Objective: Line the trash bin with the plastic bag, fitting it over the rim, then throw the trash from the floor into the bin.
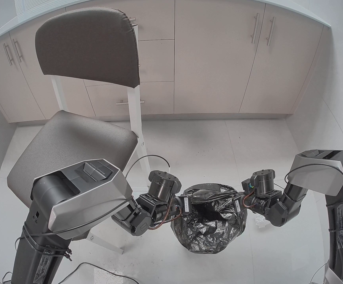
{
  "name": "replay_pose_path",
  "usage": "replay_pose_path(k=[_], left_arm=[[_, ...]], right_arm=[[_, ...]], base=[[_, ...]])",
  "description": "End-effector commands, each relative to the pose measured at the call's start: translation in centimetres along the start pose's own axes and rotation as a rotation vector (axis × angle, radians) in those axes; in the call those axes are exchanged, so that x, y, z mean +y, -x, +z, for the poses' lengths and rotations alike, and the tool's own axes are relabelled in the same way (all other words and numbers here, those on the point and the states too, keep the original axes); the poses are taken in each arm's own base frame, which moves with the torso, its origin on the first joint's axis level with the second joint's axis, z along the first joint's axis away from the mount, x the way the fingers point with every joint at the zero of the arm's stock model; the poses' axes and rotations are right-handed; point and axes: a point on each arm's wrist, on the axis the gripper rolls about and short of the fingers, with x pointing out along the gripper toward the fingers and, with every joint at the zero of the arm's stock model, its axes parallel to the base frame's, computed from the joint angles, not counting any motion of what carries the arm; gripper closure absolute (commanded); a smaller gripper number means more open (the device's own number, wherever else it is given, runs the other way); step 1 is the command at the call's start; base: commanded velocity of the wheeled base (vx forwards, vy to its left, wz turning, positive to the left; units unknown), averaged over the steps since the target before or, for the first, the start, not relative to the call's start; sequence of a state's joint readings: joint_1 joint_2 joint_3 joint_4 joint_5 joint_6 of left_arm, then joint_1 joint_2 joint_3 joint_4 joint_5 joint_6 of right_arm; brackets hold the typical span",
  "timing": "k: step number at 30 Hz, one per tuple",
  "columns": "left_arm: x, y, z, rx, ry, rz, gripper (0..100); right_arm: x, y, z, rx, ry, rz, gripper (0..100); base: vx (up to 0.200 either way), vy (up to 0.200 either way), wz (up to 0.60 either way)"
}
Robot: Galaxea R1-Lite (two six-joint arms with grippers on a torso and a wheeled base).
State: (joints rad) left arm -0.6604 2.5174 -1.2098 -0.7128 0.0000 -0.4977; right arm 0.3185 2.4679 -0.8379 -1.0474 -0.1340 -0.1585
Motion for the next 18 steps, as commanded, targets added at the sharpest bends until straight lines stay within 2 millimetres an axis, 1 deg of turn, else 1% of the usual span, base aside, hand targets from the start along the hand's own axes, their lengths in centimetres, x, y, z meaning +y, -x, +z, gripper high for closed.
replay_pose_path(k=[1, 2, 3, 7, 8, 13, 16, 18], left_arm=[[0.0, 0.0, 0.0, 0.003, 0.0, 0.002, 100], [0.0, 0.0, 0.0, 0.004, 0.0, 0.003, 100], [0.1, 0.0, 0.0, 0.005, 0.0, 0.004, 100], [0.1, 0.0, 0.0, 0.005, 0.002, 0.005, 100], [0.2, 0.0, 0.1, 0.004, 0.003, 0.006, 0], [0.5, 0.0, 0.3, -0.004, 0.008, 0.012, 0], [0.7, -0.1, 0.5, -0.017, 0.01, 0.032, 0], [1.3, -0.4, 0.8, -0.037, 0.015, 0.067, 0]], right_arm=[[0.3, -0.4, -0.2, -0.022, -0.017, 0.0, 100], [0.4, -0.5, -0.1, -0.046, -0.035, -0.002, 100], [0.4, -0.6, -0.1, -0.054, -0.037, -0.003, 0], [0.6, -0.5, 0.0, -0.062, -0.052, 0.003, 0], [0.6, -0.5, 0.0, -0.062, -0.058, 0.003, 0], [0.6, -0.4, 0.3, -0.07, -0.064, 0.002, 0], [0.6, -0.3, 0.3, -0.08, -0.065, 0.001, 0], [0.7, -0.5, 0.2, -0.093, -0.064, 0.002, 0]], base=[[0.0, 0.0, 0.0], [0.0, 0.0, 0.0], [0.0, 0.0, 0.0], [0.0, 0.0, 0.0], [0.0, 0.0, 0.0], [0.0, 0.0, 0.0], [0.0, 0.0, 0.0], [0.0, 0.0, 0.0]])
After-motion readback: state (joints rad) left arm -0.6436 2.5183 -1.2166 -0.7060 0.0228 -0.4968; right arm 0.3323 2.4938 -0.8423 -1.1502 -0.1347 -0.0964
